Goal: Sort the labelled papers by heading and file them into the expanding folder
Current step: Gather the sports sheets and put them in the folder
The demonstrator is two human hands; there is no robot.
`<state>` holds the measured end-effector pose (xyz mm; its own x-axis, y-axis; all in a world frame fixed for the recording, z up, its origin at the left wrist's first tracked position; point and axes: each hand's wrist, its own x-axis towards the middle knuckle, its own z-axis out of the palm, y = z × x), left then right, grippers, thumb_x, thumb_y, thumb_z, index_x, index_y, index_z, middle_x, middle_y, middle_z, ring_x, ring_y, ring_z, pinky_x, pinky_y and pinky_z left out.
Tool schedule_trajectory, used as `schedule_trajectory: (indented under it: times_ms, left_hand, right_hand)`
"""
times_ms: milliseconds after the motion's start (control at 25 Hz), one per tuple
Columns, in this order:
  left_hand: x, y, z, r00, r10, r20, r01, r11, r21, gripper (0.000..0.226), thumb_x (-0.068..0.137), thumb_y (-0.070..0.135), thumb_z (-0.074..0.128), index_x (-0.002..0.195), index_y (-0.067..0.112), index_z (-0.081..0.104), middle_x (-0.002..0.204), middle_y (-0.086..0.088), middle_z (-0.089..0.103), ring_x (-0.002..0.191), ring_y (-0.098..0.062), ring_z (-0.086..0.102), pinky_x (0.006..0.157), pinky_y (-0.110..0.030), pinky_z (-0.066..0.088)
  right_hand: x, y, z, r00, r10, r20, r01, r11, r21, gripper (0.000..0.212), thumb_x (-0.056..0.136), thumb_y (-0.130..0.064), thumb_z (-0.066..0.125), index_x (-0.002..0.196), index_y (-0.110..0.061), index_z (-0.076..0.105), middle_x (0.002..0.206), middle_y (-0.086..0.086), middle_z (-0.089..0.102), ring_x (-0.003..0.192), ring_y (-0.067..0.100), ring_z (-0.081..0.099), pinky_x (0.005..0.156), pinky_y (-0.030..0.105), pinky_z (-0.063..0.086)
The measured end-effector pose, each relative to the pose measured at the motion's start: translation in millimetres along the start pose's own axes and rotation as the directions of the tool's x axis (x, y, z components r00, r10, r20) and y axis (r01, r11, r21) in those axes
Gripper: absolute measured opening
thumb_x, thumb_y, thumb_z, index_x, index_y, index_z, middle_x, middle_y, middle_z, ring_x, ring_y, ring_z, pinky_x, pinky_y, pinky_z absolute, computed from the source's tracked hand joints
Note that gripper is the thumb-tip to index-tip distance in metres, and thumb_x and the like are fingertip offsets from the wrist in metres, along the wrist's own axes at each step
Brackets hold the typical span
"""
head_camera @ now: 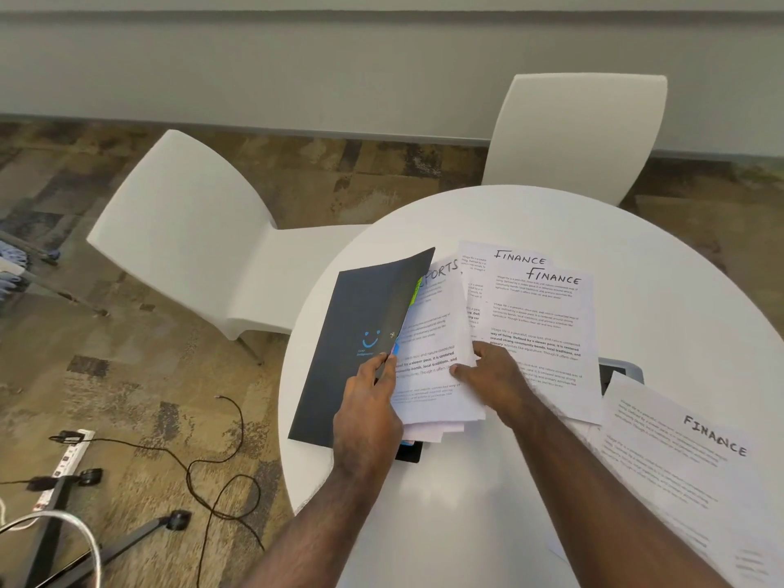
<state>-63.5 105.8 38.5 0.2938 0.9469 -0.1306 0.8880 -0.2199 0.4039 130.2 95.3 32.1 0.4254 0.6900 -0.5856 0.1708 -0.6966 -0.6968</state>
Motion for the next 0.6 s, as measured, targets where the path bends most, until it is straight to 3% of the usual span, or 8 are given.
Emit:
schedule_trajectory:
  times_ms: [80,200,280,440,600]
  left_hand:
    - [3,1,-1,1.0,-0.01,-0.025,0.01,1.0,0.004,0.069,0.089,-0.001,0.047,0.15,0.03,0.038,0.15,0.01,0.039,0.123,-0.014,0.044,0.08,-0.036,0.057]
    - [6,1,-1,0.999,0.001,-0.038,-0.001,1.0,-0.004,0.067,0.09,0.0,0.047,0.149,0.029,0.039,0.149,0.009,0.04,0.122,-0.016,0.046,0.08,-0.037,0.057]
    - [6,3,1,1.0,0.003,-0.029,-0.003,1.0,0.004,0.065,0.091,0.002,0.047,0.15,0.029,0.038,0.15,0.009,0.039,0.123,-0.015,0.045,0.081,-0.037,0.057]
    - [4,5,4,1.0,0.001,-0.012,-0.001,1.0,0.025,0.066,0.092,0.005,0.05,0.151,0.03,0.034,0.151,0.009,0.038,0.124,-0.015,0.044,0.081,-0.036,0.058]
    - [0,9,8,1.0,0.012,0.009,-0.012,1.0,0.012,0.058,0.097,0.023,0.052,0.151,0.029,0.033,0.152,0.007,0.039,0.127,-0.016,0.044,0.086,-0.037,0.057]
  right_hand:
    - [-11,6,-4,0.988,-0.079,-0.132,0.066,0.993,-0.1,0.039,0.086,-0.019,0.07,0.124,-0.011,0.064,0.121,0.009,0.07,0.109,0.027,0.064,0.088,0.026,0.045]
    - [-26,16,-2,0.951,-0.15,-0.272,0.123,0.986,-0.113,0.038,0.088,-0.025,0.067,0.124,-0.015,0.062,0.118,0.008,0.071,0.11,0.027,0.064,0.08,0.022,0.037]
    - [-29,19,5,0.945,-0.168,-0.279,0.16,0.986,-0.051,0.034,0.09,-0.024,0.065,0.122,-0.015,0.061,0.115,0.008,0.072,0.107,0.026,0.065,0.079,0.022,0.039]
    - [-23,14,29,0.941,-0.188,-0.28,0.194,0.981,-0.006,0.031,0.094,-0.02,0.057,0.125,-0.014,0.055,0.116,0.013,0.07,0.106,0.033,0.064,0.083,0.029,0.046]
    - [-20,2,62,0.97,-0.161,-0.18,0.146,0.985,-0.093,0.034,0.099,-0.033,0.044,0.132,-0.023,0.041,0.122,0.014,0.066,0.107,0.039,0.063,0.089,0.044,0.052]
